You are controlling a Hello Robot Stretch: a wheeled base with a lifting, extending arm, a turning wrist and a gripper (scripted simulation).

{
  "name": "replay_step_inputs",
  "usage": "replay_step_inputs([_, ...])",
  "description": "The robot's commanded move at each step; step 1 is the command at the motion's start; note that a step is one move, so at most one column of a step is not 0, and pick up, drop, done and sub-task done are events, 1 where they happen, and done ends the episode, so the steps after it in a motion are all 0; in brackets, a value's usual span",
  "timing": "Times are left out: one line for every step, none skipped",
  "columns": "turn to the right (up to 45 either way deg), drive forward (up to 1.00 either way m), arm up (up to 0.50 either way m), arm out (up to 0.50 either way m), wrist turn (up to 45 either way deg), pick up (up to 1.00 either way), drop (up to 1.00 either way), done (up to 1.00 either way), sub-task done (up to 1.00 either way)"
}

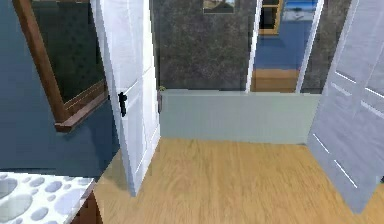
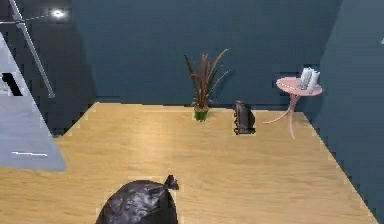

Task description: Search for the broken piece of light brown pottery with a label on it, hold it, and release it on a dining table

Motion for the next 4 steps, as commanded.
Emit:
replay_step_inputs([0.0, 0.45, 0.0, 0.0, 0.0, 0.0, 0.0, 0.0, 0.0])
replay_step_inputs([45.0, 0.0, 0.0, 0.0, 0.0, 0.0, 0.0, 0.0, 0.0])
replay_step_inputs([45.0, 0.0, 0.0, 0.0, 0.0, 0.0, 0.0, 0.0, 0.0])
replay_step_inputs([45.0, 0.0, 0.0, 0.0, 0.0, 0.0, 0.0, 0.0, 0.0])
